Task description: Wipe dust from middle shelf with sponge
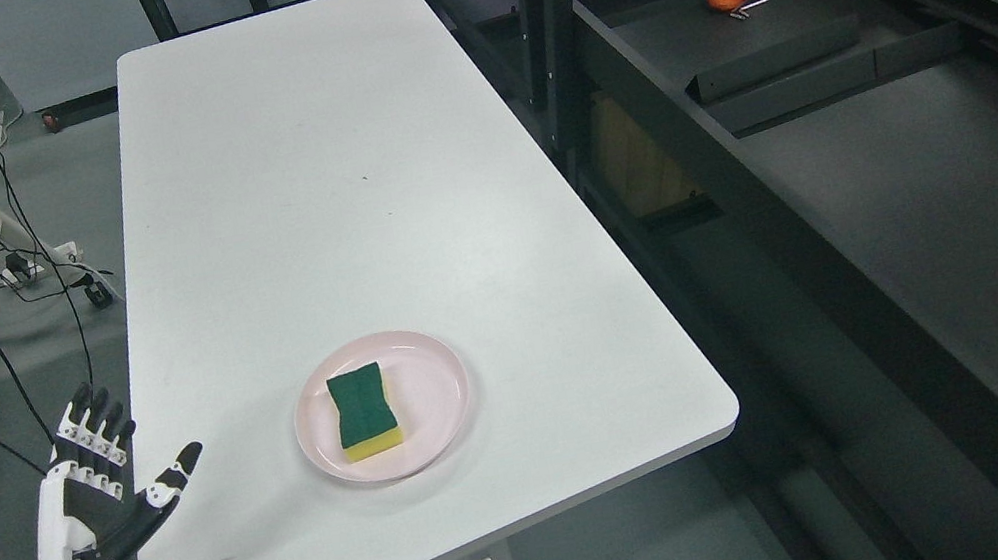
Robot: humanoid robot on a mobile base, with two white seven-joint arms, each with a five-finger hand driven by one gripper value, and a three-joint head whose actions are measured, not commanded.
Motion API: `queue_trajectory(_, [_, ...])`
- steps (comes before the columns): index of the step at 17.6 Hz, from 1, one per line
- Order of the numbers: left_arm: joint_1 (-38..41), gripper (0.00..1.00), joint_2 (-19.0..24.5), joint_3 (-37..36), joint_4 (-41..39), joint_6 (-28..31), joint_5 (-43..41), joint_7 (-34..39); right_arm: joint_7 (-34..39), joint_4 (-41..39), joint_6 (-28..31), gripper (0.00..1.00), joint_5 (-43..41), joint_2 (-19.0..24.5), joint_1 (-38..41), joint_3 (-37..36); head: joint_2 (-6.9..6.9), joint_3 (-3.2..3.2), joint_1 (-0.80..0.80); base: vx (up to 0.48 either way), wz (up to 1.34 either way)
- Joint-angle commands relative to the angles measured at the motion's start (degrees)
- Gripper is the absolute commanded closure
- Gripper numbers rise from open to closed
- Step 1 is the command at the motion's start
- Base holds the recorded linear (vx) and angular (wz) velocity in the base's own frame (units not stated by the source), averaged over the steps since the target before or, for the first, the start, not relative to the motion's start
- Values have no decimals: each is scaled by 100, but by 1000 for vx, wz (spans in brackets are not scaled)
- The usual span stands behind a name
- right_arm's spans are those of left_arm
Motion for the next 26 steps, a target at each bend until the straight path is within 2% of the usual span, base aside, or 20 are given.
queue_trajectory(1, [88, 1, 15, -79, -19, -1, 6, 1, -7, -100, 411, 0, 0, -100, 2, 0, 0, 0, 0, 0, 0])
queue_trajectory(7, [-148, 1, 143, -61, 69, 43, -11, 45, 1, -100, 411, 0, 0, -100, 2, 0, 0, 0, 0, 0, 0])
queue_trajectory(9, [-342, 1, 529, -70, 270, 52, -194, 27, 1, -100, 420, 0, 0, -100, -7, 0, 0, 0, 0, 0, 0])
queue_trajectory(11, [-623, 1, 1012, -96, 455, 26, -747, -8, 1, -100, 411, 0, 0, -100, -7, 0, 0, 0, 0, 0, 0])
queue_trajectory(14, [-879, 1, 1951, -560, 728, -36, -1564, -35, 1, -100, 411, 0, 0, -100, 2, 0, 0, 0, 0, 0, 0])
queue_trajectory(15, [-905, 1, 2259, -762, 859, -210, -1915, -35, 1, -100, 419, 0, 0, -100, -7, 0, 0, 0, 0, 0, 0])
queue_trajectory(16, [-949, 1, 2488, -912, 1043, -681, -2475, -35, 1, -100, 411, 0, 0, -100, 1, 0, 0, 0, 0, 0, 0])
queue_trajectory(18, [-1220, 1, 2587, -940, 1456, -1395, -3540, -35, 1, -100, 411, 0, 0, -100, -7, 0, 0, 0, 0, 0, 0])
queue_trajectory(20, [-1441, 1, 2727, -931, 1729, -1696, -4244, -226, 1, -100, 411, 0, 0, -100, 1, 0, 0, 0, 0, 0, 0])
queue_trajectory(23, [-1801, 1, 3491, -957, 2037, -2038, -5080, -955, 1, -100, 419, 0, 0, -100, -7, 0, 0, 0, 0, 0, 0])
queue_trajectory(26, [-2126, 1, 3685, -1123, 2187, -2582, -5845, -1325, 1, -100, 411, 0, 0, -100, 2, 0, 0, 0, 0, 0, 0])
